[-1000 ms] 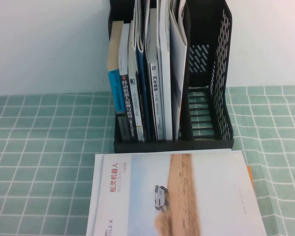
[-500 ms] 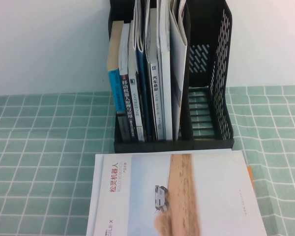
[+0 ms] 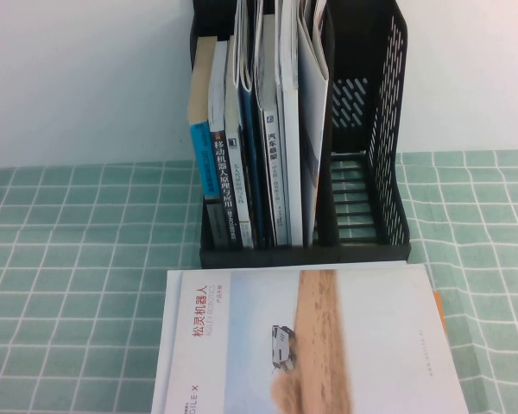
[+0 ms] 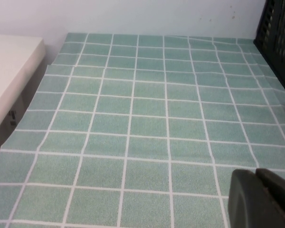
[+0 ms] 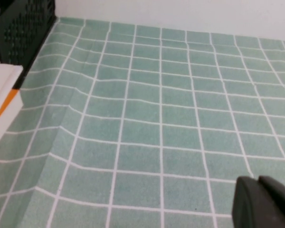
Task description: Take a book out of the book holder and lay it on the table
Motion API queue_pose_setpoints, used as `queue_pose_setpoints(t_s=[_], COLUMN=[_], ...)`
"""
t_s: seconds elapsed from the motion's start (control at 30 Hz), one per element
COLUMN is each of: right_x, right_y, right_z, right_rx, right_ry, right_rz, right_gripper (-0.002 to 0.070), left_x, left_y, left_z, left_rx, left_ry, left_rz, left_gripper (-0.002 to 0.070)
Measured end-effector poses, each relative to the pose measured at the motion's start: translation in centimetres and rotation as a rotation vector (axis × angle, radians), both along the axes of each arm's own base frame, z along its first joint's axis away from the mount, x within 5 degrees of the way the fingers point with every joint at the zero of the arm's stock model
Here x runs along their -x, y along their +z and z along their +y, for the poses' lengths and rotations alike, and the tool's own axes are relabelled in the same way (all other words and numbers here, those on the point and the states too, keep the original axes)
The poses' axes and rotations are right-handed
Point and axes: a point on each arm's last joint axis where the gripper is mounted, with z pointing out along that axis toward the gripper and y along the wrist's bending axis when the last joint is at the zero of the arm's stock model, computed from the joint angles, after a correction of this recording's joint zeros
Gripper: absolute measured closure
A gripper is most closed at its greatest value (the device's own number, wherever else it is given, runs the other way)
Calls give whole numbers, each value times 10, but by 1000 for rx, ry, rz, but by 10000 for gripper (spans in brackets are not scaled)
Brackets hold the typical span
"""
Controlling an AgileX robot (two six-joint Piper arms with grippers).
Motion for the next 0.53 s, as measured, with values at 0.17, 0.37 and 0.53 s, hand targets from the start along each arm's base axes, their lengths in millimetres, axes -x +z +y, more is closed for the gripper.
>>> queue_pose_setpoints(t_s=[0.17, 0.37, 0.53], right_x=[0, 0, 0], right_y=[0, 0, 0], right_z=[-2, -3, -3], right_rx=[-4, -3, -5], right_ry=[-52, -60, -60], right_rz=[0, 0, 0], right_gripper=[678, 678, 678], left_x=[0, 0, 0], left_y=[0, 0, 0], left_z=[0, 0, 0], left_rx=[0, -2, -2], left_ry=[0, -1, -1], left_rz=[0, 0, 0], left_gripper=[678, 678, 678])
